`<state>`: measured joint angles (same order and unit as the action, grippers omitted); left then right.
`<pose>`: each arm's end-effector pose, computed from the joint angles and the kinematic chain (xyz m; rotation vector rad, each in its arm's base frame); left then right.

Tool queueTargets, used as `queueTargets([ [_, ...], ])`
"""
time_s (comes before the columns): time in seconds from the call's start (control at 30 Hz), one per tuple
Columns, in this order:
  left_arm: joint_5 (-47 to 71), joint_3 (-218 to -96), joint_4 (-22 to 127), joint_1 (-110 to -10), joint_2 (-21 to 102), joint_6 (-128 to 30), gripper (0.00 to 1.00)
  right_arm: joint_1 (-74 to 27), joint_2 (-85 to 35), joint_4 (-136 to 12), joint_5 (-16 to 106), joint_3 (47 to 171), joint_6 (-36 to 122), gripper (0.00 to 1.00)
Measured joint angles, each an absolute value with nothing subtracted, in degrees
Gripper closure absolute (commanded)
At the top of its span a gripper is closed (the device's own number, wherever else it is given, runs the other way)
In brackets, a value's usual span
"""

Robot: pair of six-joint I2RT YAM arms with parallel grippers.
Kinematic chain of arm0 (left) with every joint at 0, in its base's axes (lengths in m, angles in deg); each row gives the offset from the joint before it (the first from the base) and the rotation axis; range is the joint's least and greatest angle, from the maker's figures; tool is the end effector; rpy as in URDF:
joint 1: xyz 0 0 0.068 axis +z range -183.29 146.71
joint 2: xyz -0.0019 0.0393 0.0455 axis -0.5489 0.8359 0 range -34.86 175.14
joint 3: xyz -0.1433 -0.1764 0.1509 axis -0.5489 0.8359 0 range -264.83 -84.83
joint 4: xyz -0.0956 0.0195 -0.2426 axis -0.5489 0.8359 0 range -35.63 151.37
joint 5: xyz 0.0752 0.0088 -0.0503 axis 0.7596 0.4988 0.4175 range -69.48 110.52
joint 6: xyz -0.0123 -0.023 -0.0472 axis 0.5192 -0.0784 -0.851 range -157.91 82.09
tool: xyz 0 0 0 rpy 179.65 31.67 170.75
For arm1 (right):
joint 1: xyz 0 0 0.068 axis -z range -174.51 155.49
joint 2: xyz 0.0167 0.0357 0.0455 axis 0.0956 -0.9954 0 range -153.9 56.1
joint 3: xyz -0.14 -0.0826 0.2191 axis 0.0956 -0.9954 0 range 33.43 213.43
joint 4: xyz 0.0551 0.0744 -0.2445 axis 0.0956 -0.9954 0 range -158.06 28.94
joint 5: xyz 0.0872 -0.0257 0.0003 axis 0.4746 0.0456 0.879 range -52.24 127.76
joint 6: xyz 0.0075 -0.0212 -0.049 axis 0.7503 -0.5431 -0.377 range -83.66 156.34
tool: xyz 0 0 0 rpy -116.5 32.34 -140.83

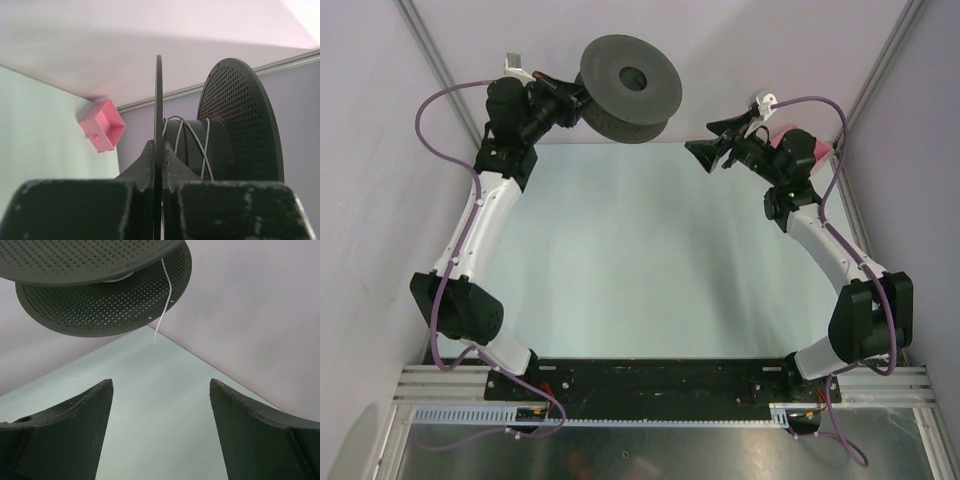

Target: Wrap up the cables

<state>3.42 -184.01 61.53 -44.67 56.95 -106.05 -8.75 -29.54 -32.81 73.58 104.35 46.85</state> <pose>0.3622 -0.0836 0.4687 -0.5856 1.6266 -1.2948 0.3362 0.1068 0.3965 -0.5830 1.2991 0.7740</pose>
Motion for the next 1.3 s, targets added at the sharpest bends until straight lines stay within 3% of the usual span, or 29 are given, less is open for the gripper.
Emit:
queueTargets([
  [0.27,-2.94,-184.01,55.89,-44.23,56.69,-108.56,1.00,-10.78,-30.59,-28.20,75.32,104.35,44.44,0.25],
  [0.73,-7.32,-183.94,51.39,-44.23,54.46,-110.33,1.00,-15.79,-30.59,-24.77,72.85,104.35,33.62,0.44],
  [1.3,-7.73,-181.73,50.47,-44.43,53.45,-110.55,1.00,-16.20,-30.59,-21.25,69.88,104.35,31.13,0.51],
])
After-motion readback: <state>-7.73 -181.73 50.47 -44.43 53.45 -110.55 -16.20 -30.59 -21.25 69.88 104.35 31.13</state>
